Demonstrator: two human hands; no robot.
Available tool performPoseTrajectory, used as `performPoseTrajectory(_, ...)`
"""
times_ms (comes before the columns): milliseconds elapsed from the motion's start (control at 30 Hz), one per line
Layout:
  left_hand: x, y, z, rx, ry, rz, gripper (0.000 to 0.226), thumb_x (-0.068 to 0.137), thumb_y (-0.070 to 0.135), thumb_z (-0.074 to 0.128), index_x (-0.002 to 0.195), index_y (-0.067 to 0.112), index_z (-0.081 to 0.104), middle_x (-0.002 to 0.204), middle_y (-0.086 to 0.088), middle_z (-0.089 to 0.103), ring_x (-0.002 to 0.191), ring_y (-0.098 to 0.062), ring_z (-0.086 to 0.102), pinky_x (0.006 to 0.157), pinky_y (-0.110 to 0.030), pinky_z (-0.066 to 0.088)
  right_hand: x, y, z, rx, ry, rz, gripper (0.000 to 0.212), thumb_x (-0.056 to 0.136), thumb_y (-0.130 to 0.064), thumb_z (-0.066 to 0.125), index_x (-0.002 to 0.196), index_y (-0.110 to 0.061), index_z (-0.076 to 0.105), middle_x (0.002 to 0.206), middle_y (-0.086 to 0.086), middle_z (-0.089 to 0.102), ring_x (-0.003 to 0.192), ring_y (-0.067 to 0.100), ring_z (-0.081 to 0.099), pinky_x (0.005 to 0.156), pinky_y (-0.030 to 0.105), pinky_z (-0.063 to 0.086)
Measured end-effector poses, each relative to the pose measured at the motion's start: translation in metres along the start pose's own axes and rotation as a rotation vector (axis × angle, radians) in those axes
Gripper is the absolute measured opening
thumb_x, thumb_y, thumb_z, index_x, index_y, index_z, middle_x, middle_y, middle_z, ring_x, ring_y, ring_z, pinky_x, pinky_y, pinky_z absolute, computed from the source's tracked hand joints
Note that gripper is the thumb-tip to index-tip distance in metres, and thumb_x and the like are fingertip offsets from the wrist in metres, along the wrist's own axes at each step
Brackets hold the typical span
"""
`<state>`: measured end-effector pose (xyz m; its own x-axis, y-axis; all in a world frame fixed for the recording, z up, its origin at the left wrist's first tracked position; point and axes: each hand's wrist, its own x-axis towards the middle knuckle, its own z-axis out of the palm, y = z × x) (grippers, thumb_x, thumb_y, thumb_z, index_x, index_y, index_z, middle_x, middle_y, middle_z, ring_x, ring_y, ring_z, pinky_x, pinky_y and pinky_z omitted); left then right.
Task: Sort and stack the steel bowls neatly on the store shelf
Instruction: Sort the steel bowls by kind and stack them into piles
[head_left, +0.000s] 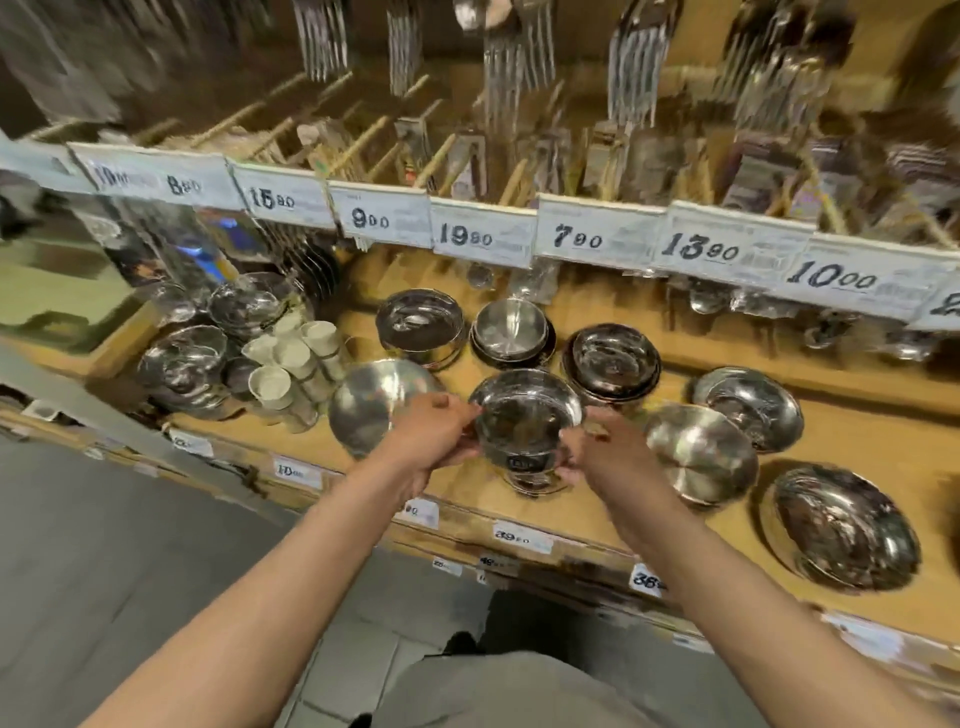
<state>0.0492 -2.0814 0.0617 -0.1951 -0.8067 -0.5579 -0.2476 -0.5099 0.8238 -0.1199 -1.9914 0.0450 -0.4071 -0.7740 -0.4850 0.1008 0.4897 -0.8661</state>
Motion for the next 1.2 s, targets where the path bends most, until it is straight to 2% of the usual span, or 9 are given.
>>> performPoseTrajectory(67, 0.015, 0.0, 0.001, 0.015, -0.037, 0.004, 0.012, 0.101, 0.009, 0.058, 0.092, 0.005, 0.064, 0.091, -0.017, 0.072, 0.078, -0.023, 0.071, 0.076, -0.034, 0.062, 0.004, 0.002, 0.004, -0.015, 0.054, 0.001, 0.031, 0.096, -0.021, 0.061, 0.127, -0.025, 0.061, 0.098, -0.002, 0.074, 0.079, 0.007, 0.072, 0.071, 0.027, 0.058)
performPoseTrajectory(267, 0.049, -0.004, 0.006, 0.183, -0.119, 0.019, 0.007, 0.098, 0.009, 0.063, 0.093, 0.007, 0.067, 0.091, -0.017, 0.073, 0.075, -0.023, 0.07, 0.081, -0.041, 0.063, 0.01, 0.008, 0.017, -0.146, 0.23, 0.008, 0.03, 0.098, -0.022, 0.058, 0.128, -0.028, 0.063, 0.105, -0.005, 0.072, 0.099, 0.02, 0.069, 0.095, 0.048, 0.057)
performPoseTrajectory(367, 0.057, -0.009, 0.008, 0.224, -0.166, 0.012, 0.011, 0.097, 0.008, 0.064, 0.107, 0.002, 0.066, 0.098, -0.017, 0.076, 0.076, -0.017, 0.073, 0.07, -0.029, 0.063, 0.01, 0.016, 0.023, -0.155, 0.273, 0.016, 0.034, 0.098, -0.02, 0.059, 0.13, -0.027, 0.065, 0.104, -0.004, 0.073, 0.095, 0.018, 0.069, 0.09, 0.044, 0.058)
performPoseTrajectory(467, 0.061, -0.013, 0.01, 0.257, -0.136, 0.02, 0.008, 0.099, 0.01, 0.061, 0.103, 0.006, 0.067, 0.106, -0.018, 0.073, 0.088, -0.023, 0.073, 0.075, -0.034, 0.065, 0.01, 0.022, 0.026, -0.199, 0.339, 0.018, 0.022, 0.095, -0.018, 0.058, 0.112, -0.029, 0.067, 0.091, -0.006, 0.072, 0.087, 0.018, 0.068, 0.073, 0.032, 0.051)
performPoseTrajectory(600, 0.062, -0.018, 0.009, 0.251, -0.15, 0.073, 0.014, 0.101, 0.011, 0.059, 0.089, 0.017, 0.063, 0.103, -0.006, 0.064, 0.09, -0.019, 0.07, 0.064, -0.023, 0.063, 0.01, 0.024, 0.028, -0.244, 0.36, 0.02, 0.021, 0.095, -0.017, 0.058, 0.112, -0.028, 0.065, 0.088, -0.005, 0.072, 0.086, 0.02, 0.068, 0.075, 0.034, 0.05)
performPoseTrajectory(800, 0.058, -0.02, 0.006, 0.276, -0.153, 0.097, 0.012, 0.101, 0.011, 0.059, 0.091, 0.016, 0.064, 0.108, -0.011, 0.069, 0.102, -0.029, 0.072, 0.08, -0.036, 0.064, 0.008, 0.029, 0.031, -0.269, 0.369, 0.0, 0.019, 0.096, -0.015, 0.058, 0.11, -0.021, 0.069, 0.095, 0.006, 0.075, 0.092, 0.029, 0.07, 0.088, 0.046, 0.056)
performPoseTrajectory(900, 0.053, -0.018, 0.005, 0.251, -0.152, 0.075, 0.011, 0.101, 0.01, 0.059, 0.092, 0.014, 0.063, 0.11, -0.014, 0.069, 0.105, -0.03, 0.071, 0.074, -0.029, 0.063, 0.007, 0.031, 0.031, -0.278, 0.373, -0.035, 0.02, 0.096, -0.014, 0.058, 0.091, -0.034, 0.062, 0.086, 0.004, 0.074, 0.087, 0.028, 0.07, 0.077, 0.036, 0.053)
performPoseTrajectory(1100, 0.05, -0.018, 0.005, 0.358, -0.142, 0.1, 0.012, 0.101, 0.015, 0.06, 0.106, 0.007, 0.067, 0.104, -0.017, 0.075, 0.09, -0.028, 0.075, 0.086, -0.048, 0.062, 0.003, 0.033, 0.031, -0.27, 0.362, -0.084, 0.018, 0.094, -0.012, 0.06, 0.102, -0.026, 0.07, 0.08, 0.001, 0.073, 0.081, 0.023, 0.069, 0.063, 0.028, 0.047)
performPoseTrajectory(1200, 0.05, -0.017, 0.005, 0.42, -0.154, 0.14, 0.009, 0.101, 0.018, 0.059, 0.103, 0.012, 0.066, 0.1, -0.012, 0.075, 0.083, -0.022, 0.074, 0.081, -0.043, 0.064, 0.004, 0.034, 0.03, -0.273, 0.368, -0.102, 0.016, 0.093, -0.011, 0.061, 0.098, -0.023, 0.071, 0.077, -0.001, 0.072, 0.077, 0.021, 0.068, 0.061, 0.026, 0.045)
